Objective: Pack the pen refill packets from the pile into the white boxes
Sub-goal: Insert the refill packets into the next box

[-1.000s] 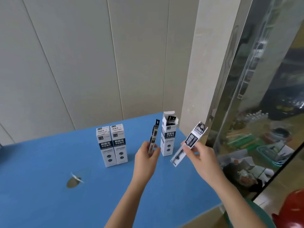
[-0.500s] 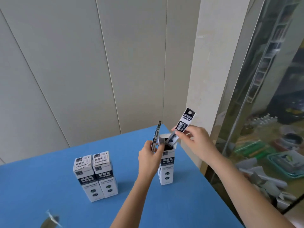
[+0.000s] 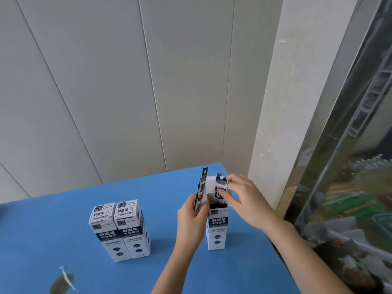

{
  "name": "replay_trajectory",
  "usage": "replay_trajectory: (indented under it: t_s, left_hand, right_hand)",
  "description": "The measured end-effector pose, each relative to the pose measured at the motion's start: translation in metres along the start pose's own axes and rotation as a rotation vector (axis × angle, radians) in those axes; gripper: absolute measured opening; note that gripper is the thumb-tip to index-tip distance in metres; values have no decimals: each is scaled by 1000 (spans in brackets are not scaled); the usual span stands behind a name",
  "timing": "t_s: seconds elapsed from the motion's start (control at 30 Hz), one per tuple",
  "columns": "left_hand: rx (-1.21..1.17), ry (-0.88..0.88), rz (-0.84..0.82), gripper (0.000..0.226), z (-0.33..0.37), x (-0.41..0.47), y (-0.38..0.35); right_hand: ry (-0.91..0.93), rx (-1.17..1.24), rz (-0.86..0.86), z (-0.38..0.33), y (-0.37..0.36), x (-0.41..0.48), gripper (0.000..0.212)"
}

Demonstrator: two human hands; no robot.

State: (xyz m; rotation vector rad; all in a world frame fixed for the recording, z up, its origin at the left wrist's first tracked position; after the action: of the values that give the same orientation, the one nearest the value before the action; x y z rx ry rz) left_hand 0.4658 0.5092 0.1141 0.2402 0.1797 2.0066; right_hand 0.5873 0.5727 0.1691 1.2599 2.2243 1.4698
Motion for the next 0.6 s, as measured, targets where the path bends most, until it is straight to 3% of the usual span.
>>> replay_trajectory:
  t_s: [0.1, 0.2, 0.33, 0.6]
  left_hand:
    - [-17, 12, 26, 19, -1, -1, 0]
    - [-19, 20, 50, 19, -1, -2, 1]
    - [-32, 23, 69, 18, -1, -2, 2]
    - [-3, 7, 82, 20, 2, -6, 2]
  right_hand:
    - [36, -49, 81, -3, 4, -1, 15]
    - [43, -88, 55, -2, -2, 1, 16]
    - [10, 12, 165, -2, 13, 3, 26]
    - [-22, -151, -53, -10, -2, 12, 17]
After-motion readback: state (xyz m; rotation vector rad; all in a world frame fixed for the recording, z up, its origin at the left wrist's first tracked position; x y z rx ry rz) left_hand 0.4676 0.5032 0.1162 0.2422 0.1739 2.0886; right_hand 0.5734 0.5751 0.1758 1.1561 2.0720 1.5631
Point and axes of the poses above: each hand's wrist, its own x-axis towards the middle knuckle, its own y-axis out of the back of the hand, z = x × y, the point moved 9 cm from there along x, towards the middle knuckle, and after that the axes turned 3 degrees about -z, right-handed, at the moved point
